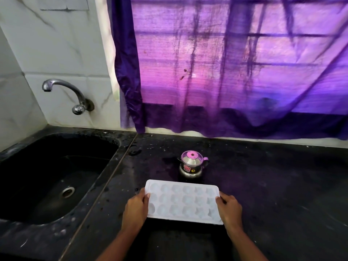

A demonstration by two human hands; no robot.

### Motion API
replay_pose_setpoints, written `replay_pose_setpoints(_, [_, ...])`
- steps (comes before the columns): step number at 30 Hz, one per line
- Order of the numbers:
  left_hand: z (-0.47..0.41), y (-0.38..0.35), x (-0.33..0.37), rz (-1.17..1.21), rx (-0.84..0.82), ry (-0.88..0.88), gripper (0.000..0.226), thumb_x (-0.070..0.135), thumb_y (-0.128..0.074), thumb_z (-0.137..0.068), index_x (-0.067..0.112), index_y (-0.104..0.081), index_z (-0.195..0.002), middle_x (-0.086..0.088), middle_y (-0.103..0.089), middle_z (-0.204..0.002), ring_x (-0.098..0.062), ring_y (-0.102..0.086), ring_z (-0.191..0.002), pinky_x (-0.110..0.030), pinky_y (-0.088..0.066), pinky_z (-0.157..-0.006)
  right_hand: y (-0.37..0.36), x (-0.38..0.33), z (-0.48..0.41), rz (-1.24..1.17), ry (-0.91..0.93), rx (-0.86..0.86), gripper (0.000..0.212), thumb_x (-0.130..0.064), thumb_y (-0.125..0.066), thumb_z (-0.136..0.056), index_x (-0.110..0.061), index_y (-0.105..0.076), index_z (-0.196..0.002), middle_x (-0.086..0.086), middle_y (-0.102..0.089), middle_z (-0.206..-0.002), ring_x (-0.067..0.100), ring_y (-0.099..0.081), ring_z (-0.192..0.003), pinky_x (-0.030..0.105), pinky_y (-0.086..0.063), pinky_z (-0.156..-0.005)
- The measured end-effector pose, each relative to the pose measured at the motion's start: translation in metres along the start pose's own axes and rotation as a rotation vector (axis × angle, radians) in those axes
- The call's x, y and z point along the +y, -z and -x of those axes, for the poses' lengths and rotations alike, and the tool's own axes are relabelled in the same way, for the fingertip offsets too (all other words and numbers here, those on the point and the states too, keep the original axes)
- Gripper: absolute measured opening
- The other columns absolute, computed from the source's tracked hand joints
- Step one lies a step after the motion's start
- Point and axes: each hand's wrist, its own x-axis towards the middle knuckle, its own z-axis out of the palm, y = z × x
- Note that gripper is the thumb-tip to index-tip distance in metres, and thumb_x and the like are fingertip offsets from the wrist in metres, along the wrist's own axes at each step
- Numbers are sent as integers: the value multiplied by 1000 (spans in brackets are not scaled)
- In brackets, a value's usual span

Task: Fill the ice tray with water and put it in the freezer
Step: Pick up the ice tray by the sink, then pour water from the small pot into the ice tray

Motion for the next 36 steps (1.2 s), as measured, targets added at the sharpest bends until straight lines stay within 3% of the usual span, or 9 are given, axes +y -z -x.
replay_pose_setpoints(8, [13,-14,3,-79,-6,36,34,26,-42,-96,10,-55,-123,-10,-59,-116,-28,-58,-102,-38,-46,-87,3,11,0,30,-38,29,29,-5,-51,-86,-4,-66,-111,14,-52,-88,39,-57,-97,31,-41,-82])
replay_pose_setpoints(14, [16,-12,6,-209,-28,68,36,35,-42,-95,19,-53,-125,-6,-49,-123,-28,-57,-104,-36,-44,-85,5,12,-1,59,-63,20,26,-7,-53,-86,-2,-68,-105,25,-58,-101,38,-56,-97,31,-41,-83])
replay_pose_setpoints(17, [7,-8,10,-348,65,74,59,56,-35,-86,16,-56,-124,-7,-53,-121,-26,-51,-109,-36,-40,-88,1,10,-3,169,-63,81,26,-14,-55,-85,-2,-68,-104,24,-55,-108,39,-53,-103,34,-41,-92])
replay_pose_setpoints(20, [-15,-10,21,-201,66,-5,74,65,-38,-80,14,-48,-132,-10,-47,-133,-28,-41,-121,-40,-34,-97,-1,-2,-13,252,-14,189,35,-24,-55,-88,-9,-59,-119,16,-51,-122,35,-43,-115,39,-32,-99])
replay_pose_setpoints(25, [-55,-26,56,72,-229,-140,95,68,-49,-68,18,-25,-146,-5,-25,-151,-23,-24,-138,-36,-24,-110,-7,-33,-46,-147,111,60,36,-16,-51,-92,-4,-53,-125,15,-46,-131,31,-45,-122,34,-33,-101])
replay_pose_setpoints(28, [-72,-41,70,239,-325,-156,95,48,-71,-75,12,-20,-146,-7,-23,-153,-19,-23,-140,-27,-22,-110,-15,-48,-66,-375,41,-87,40,-21,-49,-94,-9,-46,-132,8,-42,-139,24,-42,-127,27,-32,-101])
replay_pose_setpoints(30, [-81,-48,76,340,-373,-107,98,40,-75,-73,12,-17,-147,-5,-22,-153,-16,-23,-140,-23,-22,-107,-24,-51,-76,-496,-19,-162,44,-29,-49,-93,-18,-42,-135,3,-40,-144,20,-40,-130,35,-32,-110])
replay_pose_setpoints(33, [-94,-61,80,435,-436,-62,105,39,-80,-68,13,-17,-148,0,-28,-151,-14,-28,-138,-19,-23,-103,-38,-51,-90,-582,-69,-246,48,-38,-46,-92,-28,-35,-138,1,-38,-146,19,-38,-133,42,-30,-113])
replay_pose_setpoints(36, [-104,-72,79,512,-468,-69,106,49,-82,-52,23,-31,-141,5,-46,-140,-8,-45,-125,-15,-35,-97,-47,-49,-99,-624,-99,-299,47,-41,-43,-93,-33,-33,-138,0,-39,-145,19,-38,-132,42,-29,-113])
